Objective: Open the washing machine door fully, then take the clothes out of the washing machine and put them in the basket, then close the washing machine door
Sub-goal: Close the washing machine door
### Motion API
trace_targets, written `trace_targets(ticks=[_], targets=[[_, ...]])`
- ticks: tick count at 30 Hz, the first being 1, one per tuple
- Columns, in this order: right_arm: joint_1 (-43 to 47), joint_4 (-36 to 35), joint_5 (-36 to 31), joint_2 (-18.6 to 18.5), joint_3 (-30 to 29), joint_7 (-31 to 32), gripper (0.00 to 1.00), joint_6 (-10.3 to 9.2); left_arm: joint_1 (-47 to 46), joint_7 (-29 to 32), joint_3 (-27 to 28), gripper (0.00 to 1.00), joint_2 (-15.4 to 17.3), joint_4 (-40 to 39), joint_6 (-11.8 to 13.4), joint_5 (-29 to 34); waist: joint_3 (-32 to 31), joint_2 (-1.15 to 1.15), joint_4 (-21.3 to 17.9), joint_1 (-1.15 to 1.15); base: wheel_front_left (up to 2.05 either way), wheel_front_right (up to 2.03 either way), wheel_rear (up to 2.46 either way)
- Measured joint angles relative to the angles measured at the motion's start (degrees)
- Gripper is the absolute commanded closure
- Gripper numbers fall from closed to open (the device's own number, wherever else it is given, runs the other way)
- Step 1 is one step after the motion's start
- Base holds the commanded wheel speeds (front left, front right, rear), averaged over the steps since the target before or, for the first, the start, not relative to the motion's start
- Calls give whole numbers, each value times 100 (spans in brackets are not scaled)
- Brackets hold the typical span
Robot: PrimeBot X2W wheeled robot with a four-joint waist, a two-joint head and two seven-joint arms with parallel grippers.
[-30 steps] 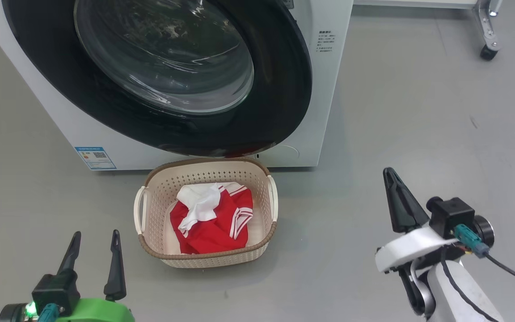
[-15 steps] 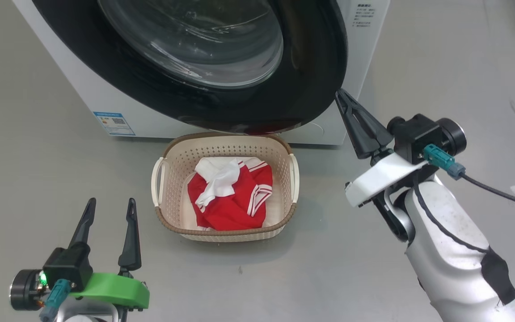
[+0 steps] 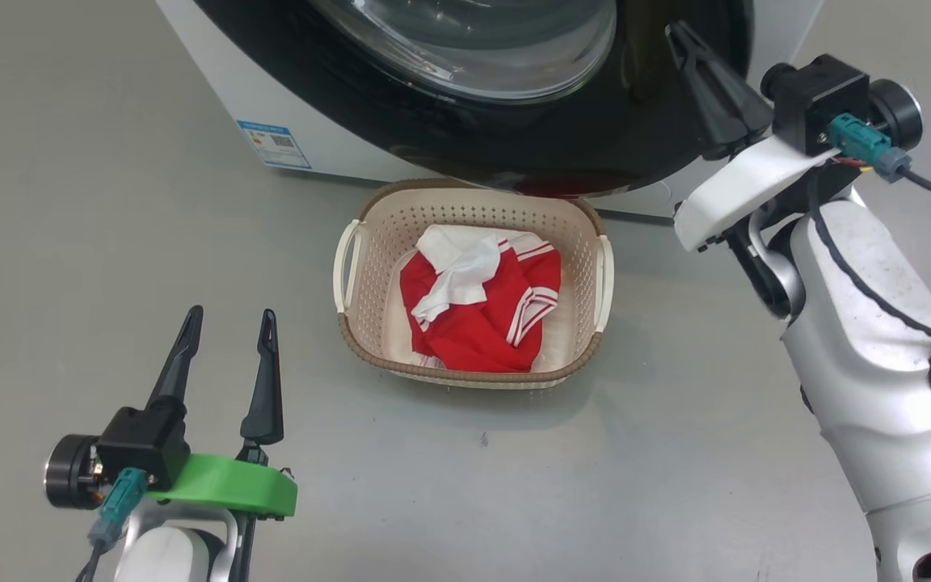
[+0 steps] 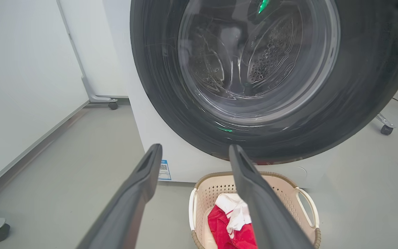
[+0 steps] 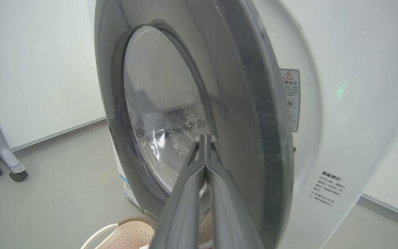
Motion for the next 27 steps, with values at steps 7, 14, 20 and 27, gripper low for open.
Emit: trace_targets(ticks=[7,14,20,27], targets=[[-441,339,82,-90,-66,48,100,1,-148,-58,-9,0,-22,87,0,-26,280,0,231,0,0,0,0],[-706,669,126,-172,-104,14,100,7,-261,-96,-54,0,-34,188,-7,-26,402,0,322,0,0,0,0],[-1001,865,171,-246,-207,-31,100,54,-360,-111,-163,0,-37,274,-55,-55,449,0,346,0,0,0,0],[-1484,1090,175,-526,-456,-142,100,53,-480,-152,-224,0,-53,342,-99,-67,555,0,440,0,0,0,0]])
